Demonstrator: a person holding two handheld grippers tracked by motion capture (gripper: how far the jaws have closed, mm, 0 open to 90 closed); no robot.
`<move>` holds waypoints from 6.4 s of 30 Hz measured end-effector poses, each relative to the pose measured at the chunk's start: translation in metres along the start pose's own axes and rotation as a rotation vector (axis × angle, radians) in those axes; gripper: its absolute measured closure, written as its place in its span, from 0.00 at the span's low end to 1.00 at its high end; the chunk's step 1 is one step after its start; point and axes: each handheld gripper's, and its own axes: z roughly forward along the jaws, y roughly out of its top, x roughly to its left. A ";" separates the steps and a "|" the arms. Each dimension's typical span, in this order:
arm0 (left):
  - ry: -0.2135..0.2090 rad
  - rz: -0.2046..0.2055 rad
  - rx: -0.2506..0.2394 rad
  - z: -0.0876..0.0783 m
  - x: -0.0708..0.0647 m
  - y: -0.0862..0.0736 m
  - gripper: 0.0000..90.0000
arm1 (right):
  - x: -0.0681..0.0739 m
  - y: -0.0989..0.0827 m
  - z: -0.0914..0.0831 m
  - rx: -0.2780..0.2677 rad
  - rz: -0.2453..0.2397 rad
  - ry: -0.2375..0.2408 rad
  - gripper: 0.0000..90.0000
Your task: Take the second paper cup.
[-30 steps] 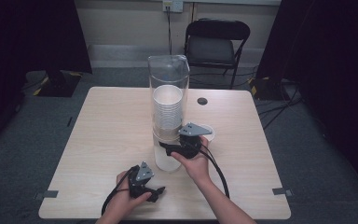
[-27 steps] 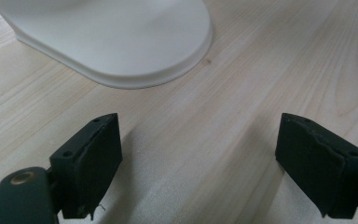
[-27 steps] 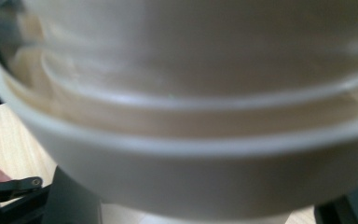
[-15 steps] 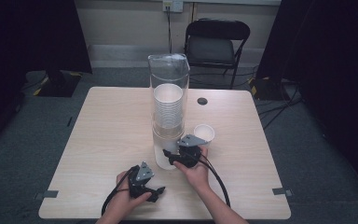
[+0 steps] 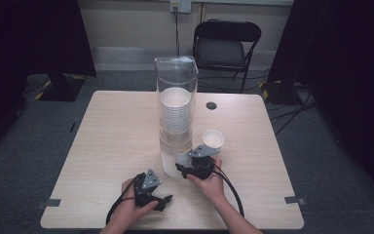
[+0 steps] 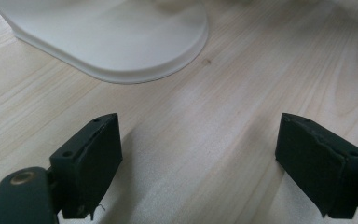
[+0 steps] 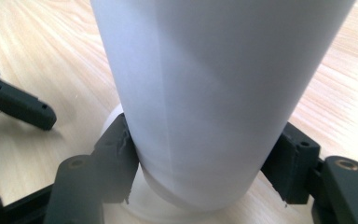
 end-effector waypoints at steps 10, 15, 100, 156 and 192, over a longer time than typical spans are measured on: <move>-0.006 -0.001 -0.007 0.000 0.000 0.000 0.15 | -0.006 -0.006 -0.020 0.016 -0.025 0.009 0.38; -0.007 -0.001 -0.007 0.000 0.000 0.000 0.15 | -0.012 -0.010 -0.031 0.009 -0.024 0.008 0.38; -0.153 0.051 -0.102 0.022 -0.025 0.064 0.20 | -0.017 -0.037 -0.069 0.050 -0.025 0.082 0.26; -0.160 0.020 -0.153 0.015 0.000 0.054 0.24 | -0.004 -0.034 -0.055 0.008 -0.118 0.171 0.41; -0.121 0.018 -0.023 -0.029 0.028 -0.004 0.22 | -0.043 -0.055 -0.099 0.098 -0.070 0.060 0.17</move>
